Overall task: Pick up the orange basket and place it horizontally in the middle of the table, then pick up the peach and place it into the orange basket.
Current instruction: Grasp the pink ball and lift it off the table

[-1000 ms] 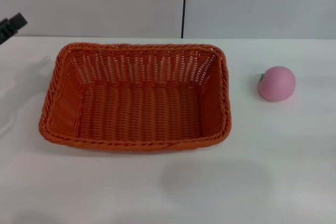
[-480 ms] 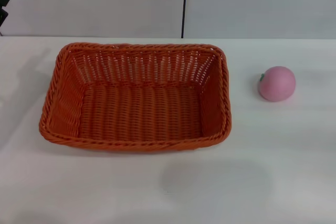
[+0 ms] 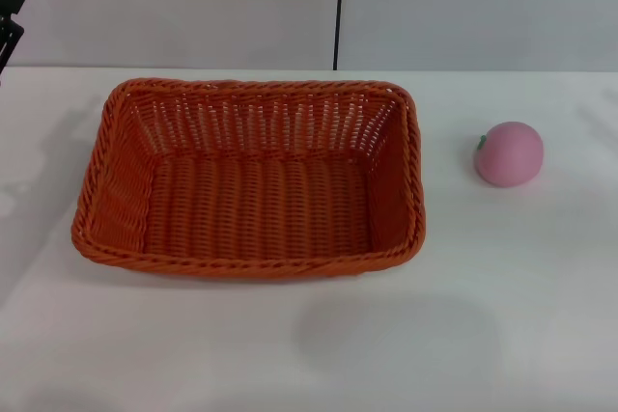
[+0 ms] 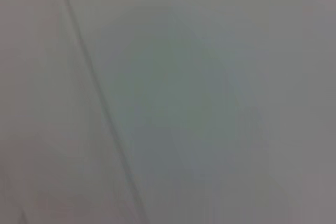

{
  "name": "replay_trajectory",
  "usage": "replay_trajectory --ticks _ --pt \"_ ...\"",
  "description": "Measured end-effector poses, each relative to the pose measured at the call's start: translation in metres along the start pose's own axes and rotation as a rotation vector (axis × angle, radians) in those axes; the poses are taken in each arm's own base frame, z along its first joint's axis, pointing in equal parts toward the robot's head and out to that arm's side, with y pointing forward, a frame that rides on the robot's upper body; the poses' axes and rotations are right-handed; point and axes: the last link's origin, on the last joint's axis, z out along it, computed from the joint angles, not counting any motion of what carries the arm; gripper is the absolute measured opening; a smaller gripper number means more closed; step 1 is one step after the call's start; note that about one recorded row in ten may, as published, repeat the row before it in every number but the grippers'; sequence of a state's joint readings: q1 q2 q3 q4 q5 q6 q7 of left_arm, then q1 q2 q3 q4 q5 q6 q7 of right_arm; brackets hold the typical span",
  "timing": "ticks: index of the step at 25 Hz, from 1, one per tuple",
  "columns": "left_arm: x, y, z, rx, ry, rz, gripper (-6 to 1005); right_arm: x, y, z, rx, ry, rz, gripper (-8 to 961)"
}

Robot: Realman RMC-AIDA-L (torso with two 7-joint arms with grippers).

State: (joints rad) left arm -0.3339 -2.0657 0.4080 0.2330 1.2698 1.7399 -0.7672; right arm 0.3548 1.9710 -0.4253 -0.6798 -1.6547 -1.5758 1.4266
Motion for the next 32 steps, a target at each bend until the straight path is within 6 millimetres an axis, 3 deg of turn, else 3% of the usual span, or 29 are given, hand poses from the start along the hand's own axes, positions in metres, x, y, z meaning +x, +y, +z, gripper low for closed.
replay_trajectory --ticks 3,7,10,16,23,32 --pt "0.000 0.002 0.000 -0.004 0.008 -0.008 652 -0.011 -0.003 0.006 -0.035 0.218 0.058 563" --pt "-0.001 0.003 0.002 -0.010 0.012 -0.012 652 -0.018 -0.004 0.015 -0.064 0.371 0.095 560" --pt "-0.002 0.005 0.003 -0.013 0.012 -0.021 652 -0.026 -0.008 0.033 -0.071 0.555 0.108 558" --pt "-0.003 0.008 0.004 -0.024 0.017 -0.035 652 -0.026 -0.006 0.058 -0.098 0.676 0.078 553" --pt "-0.005 0.011 0.000 -0.022 0.016 -0.047 653 0.005 0.010 0.097 -0.115 0.834 -0.024 547" --pt "-0.004 0.012 -0.007 -0.010 0.027 -0.057 653 0.020 0.021 0.118 -0.107 0.869 -0.068 540"
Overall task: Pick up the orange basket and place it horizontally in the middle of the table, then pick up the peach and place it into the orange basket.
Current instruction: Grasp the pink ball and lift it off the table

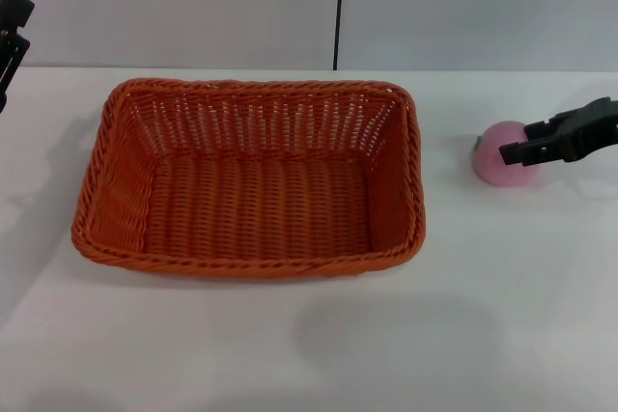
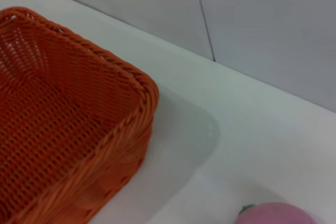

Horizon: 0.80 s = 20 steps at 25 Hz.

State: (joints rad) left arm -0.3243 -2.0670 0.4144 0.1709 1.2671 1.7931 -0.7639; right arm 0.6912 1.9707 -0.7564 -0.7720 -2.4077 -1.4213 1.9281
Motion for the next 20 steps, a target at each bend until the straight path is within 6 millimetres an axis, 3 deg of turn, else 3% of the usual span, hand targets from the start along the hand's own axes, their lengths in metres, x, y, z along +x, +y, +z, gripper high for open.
replay_trajectory --ticks 6,20 --pt "0.0003 -0.0001 -0.0004 0.001 0.001 0.000 653 0.0005 -0.0026 0.0090 0.031 0.032 0.000 535" --pt "0.0001 -0.0005 -0.0009 0.005 0.000 0.000 653 0.0020 -0.0063 0.0098 0.057 0.032 0.003 524"
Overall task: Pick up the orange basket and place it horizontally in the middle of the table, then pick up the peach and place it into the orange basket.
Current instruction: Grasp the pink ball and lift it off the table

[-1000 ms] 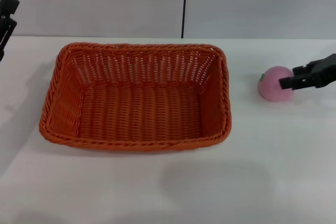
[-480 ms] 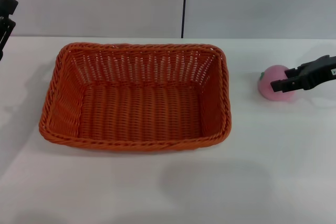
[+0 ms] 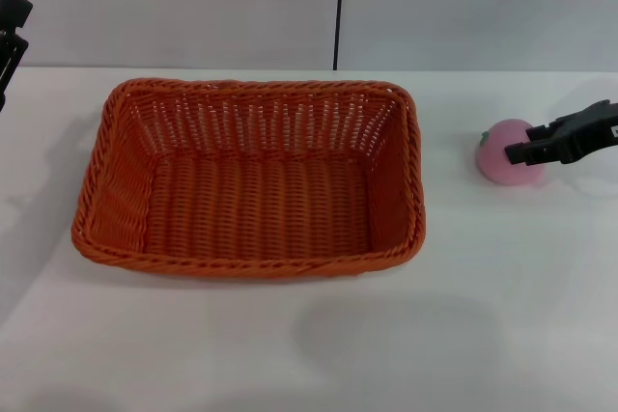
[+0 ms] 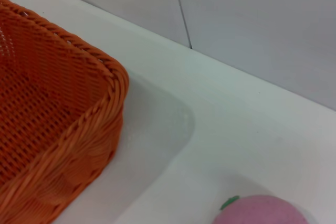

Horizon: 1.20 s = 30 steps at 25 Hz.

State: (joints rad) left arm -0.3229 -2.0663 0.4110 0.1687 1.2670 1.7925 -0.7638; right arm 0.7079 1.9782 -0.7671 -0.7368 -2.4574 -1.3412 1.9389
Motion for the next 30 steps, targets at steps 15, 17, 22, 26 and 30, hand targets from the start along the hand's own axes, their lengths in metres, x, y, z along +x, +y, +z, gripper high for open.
replay_trajectory --ticks 15,17,22,26,30 --pt "-0.0023 -0.0003 0.0025 0.006 -0.005 -0.009 653 0.0005 0.0009 0.0034 0.012 -0.016 0.006 146" --pt "-0.0023 -0.0003 0.0025 0.006 -0.005 -0.009 653 0.0001 0.0017 0.0041 0.011 -0.018 0.005 112" --pt "-0.0022 -0.0004 0.0026 0.006 -0.005 -0.008 652 0.0011 0.0025 0.0051 0.010 -0.022 0.011 59" --pt "-0.0021 -0.0005 0.0025 0.007 -0.004 -0.008 653 0.0031 0.0036 0.0037 0.023 -0.040 0.012 31" --pt "-0.0019 -0.0007 0.0024 0.008 -0.003 -0.007 653 0.0040 0.0049 0.0033 0.027 -0.049 0.010 27"
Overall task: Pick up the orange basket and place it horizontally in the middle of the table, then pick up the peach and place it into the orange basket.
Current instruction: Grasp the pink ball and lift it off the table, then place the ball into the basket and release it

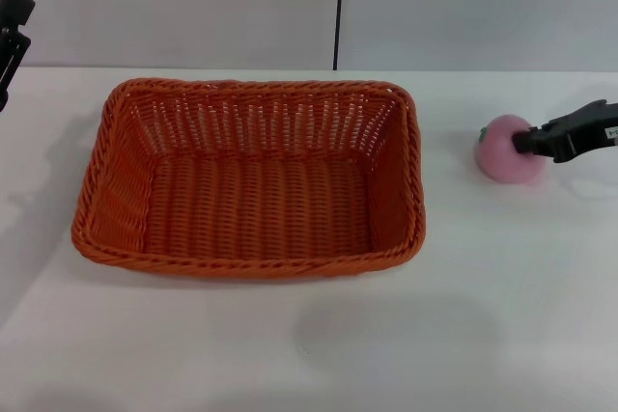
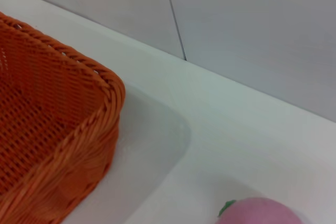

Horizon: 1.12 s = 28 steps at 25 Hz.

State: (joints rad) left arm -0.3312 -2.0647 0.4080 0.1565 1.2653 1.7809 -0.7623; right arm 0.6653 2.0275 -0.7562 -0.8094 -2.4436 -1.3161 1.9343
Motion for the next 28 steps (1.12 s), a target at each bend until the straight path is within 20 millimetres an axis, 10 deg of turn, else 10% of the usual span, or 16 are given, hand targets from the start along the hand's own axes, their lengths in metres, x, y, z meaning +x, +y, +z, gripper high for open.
replay_trajectory --ticks 15,22,28 --pt "0.001 0.000 -0.007 0.011 0.002 0.000 652 -0.008 0.001 -0.041 -0.044 -0.392 0.113 25" --pt "0.001 0.000 -0.008 0.014 0.001 -0.001 652 -0.023 0.029 -0.063 -0.255 -0.651 0.007 26" --pt "-0.001 0.001 -0.009 0.019 0.000 -0.011 652 -0.038 0.070 -0.037 -0.474 -0.624 -0.128 27"
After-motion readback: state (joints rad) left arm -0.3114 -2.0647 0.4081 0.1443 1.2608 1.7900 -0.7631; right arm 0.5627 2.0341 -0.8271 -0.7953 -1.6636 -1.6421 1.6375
